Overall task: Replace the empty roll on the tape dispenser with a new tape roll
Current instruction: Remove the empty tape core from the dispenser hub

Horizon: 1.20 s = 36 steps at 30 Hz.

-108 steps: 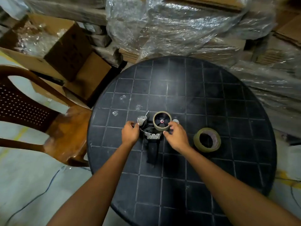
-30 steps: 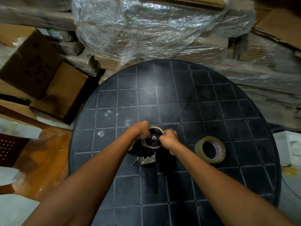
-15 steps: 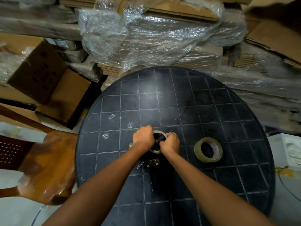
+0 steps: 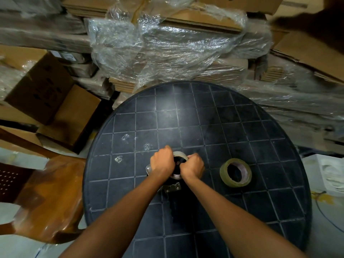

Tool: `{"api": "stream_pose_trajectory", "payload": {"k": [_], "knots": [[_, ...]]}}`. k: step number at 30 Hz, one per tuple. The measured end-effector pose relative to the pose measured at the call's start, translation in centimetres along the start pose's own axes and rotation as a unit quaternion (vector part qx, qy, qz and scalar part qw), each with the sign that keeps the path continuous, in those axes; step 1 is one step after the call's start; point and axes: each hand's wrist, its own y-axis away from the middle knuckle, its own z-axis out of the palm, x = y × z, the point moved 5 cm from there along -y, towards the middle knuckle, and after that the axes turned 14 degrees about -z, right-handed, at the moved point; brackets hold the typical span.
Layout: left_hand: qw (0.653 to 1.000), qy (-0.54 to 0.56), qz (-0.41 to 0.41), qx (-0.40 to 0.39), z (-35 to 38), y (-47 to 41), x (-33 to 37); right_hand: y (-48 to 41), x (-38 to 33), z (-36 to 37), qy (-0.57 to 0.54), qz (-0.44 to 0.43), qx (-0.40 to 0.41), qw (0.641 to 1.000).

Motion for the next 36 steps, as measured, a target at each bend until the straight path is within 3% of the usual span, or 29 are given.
{"api": "stream_pose_trajectory", "payload": {"k": [6, 9, 12, 15, 20, 22, 24, 25, 27, 29, 30, 32, 34, 36], "knots": [[1.0, 0.022, 0.014, -0.008, 0.1, 0.0, -0.5, 0.8, 0.3, -0.8, -0.012, -0.026, 0.0, 1.0], [0.979, 0.131, 0.029, -0.151, 0.9, -1.4, -1.8, 0.7, 1.1, -1.1, -0.041, -0.035, -0.044, 0.998], [0.916, 0.258, 0.015, -0.307, 1.4, -1.3, -2.8, 1.1, 1.7, -1.1, -0.053, -0.039, -0.094, 0.993], [0.88, 0.286, -0.034, -0.377, 1.6, -0.9, -3.3, 1.3, 2.1, -0.6, -0.08, -0.024, -0.128, 0.988], [0.853, 0.283, -0.087, -0.43, 1.7, -0.6, -3.2, 1.0, 2.3, -0.4, -0.091, -0.014, -0.169, 0.981], [0.856, 0.253, -0.088, -0.441, 1.5, -0.6, -3.1, 1.1, 1.9, -1.0, -0.041, -0.034, -0.138, 0.989], [0.882, 0.192, -0.067, -0.424, 1.1, -0.8, -3.0, 1.3, 1.1, -0.9, 0.013, -0.062, -0.117, 0.991], [0.909, 0.154, -0.041, -0.385, 0.8, -1.2, -2.8, 1.5, 0.8, -0.7, 0.029, -0.073, -0.117, 0.99], [0.972, 0.056, 0.021, -0.227, -0.6, -2.3, -2.1, 1.6, 0.6, 0.1, 0.043, -0.082, -0.121, 0.988], [0.996, 0.006, 0.051, -0.078, -2.1, -2.9, -1.3, 1.4, 0.6, 0.3, 0.058, -0.08, -0.112, 0.989], [0.996, 0.011, 0.063, -0.057, -2.3, -3.2, -1.1, 1.2, 0.6, 0.2, 0.07, -0.084, -0.104, 0.989], [0.988, 0.045, 0.095, -0.114, -1.5, -3.8, -1.2, 0.9, 0.6, 0.0, 0.099, -0.094, -0.093, 0.986], [0.954, 0.091, 0.148, -0.246, 0.5, -3.3, -1.4, 0.9, 0.5, -0.1, 0.124, -0.104, -0.089, 0.983], [0.92, 0.098, 0.19, -0.33, 2.2, -2.0, -1.9, 0.8, 0.6, -0.3, 0.142, -0.105, -0.07, 0.982]]}}
